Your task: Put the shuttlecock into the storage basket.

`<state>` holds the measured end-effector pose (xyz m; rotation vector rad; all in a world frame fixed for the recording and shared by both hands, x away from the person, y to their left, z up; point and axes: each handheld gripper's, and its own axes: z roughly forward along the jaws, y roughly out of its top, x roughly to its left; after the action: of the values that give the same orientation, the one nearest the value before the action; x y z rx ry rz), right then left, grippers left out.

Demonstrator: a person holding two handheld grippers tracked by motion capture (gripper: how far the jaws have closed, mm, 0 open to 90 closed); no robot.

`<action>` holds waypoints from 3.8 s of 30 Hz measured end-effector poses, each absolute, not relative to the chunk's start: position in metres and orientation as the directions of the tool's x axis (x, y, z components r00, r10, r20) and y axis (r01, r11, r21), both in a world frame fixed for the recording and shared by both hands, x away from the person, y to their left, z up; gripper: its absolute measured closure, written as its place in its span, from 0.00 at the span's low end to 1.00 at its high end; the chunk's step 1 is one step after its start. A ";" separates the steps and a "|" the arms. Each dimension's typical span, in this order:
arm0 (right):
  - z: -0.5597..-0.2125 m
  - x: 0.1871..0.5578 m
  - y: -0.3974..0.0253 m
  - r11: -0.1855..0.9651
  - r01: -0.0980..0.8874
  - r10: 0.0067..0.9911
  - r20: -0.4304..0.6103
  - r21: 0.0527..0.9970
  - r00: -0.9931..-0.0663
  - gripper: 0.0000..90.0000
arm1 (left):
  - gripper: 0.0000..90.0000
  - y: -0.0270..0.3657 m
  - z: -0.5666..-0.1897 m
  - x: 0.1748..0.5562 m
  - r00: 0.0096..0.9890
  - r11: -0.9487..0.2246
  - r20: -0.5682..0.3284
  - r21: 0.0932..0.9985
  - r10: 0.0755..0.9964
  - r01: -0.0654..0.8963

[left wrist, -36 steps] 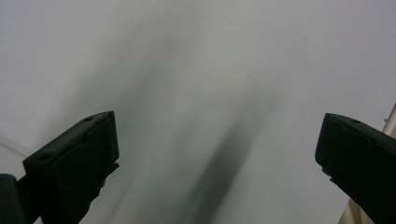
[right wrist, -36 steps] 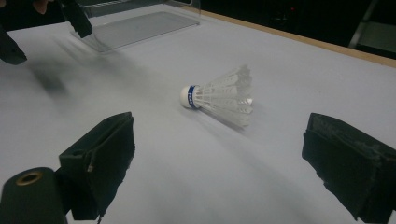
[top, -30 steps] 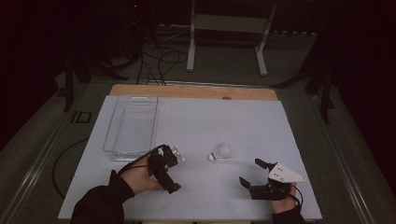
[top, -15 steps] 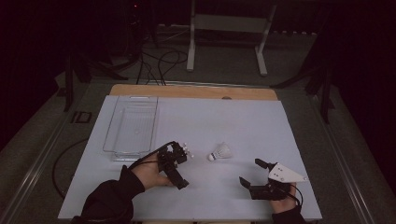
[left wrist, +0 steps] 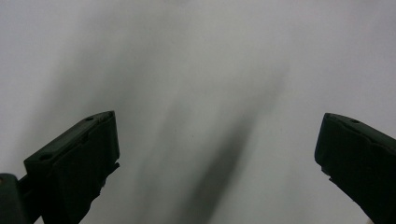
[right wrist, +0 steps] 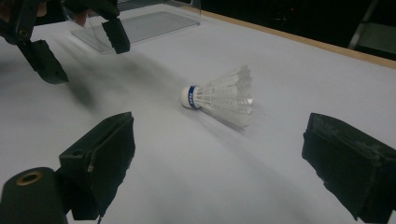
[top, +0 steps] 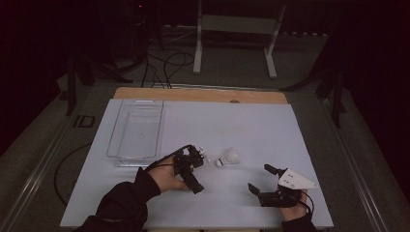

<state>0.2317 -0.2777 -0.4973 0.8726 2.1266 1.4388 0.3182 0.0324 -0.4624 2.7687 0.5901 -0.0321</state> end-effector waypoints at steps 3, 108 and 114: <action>-0.498 0.232 -0.278 0.262 0.261 0.700 0.003 0.929 -0.714 0.10 | 0.00 0.025 -0.462 0.320 0.914 -0.869 -0.080 0.289 0.397 0.403; -0.498 0.232 -0.278 0.263 0.264 0.697 0.007 0.928 -0.717 0.10 | 0.73 -0.042 -0.481 0.386 0.932 -0.880 -0.063 0.312 0.358 0.359; -0.498 0.232 -0.278 0.264 0.264 0.697 0.005 0.928 -0.717 0.10 | 0.73 -0.037 -0.472 0.386 0.930 -0.876 -0.056 0.320 0.364 0.362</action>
<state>0.2323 -0.2782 -0.4975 0.8712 2.1343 1.4460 0.3856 -0.0367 -0.4722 2.7600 0.5344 0.0090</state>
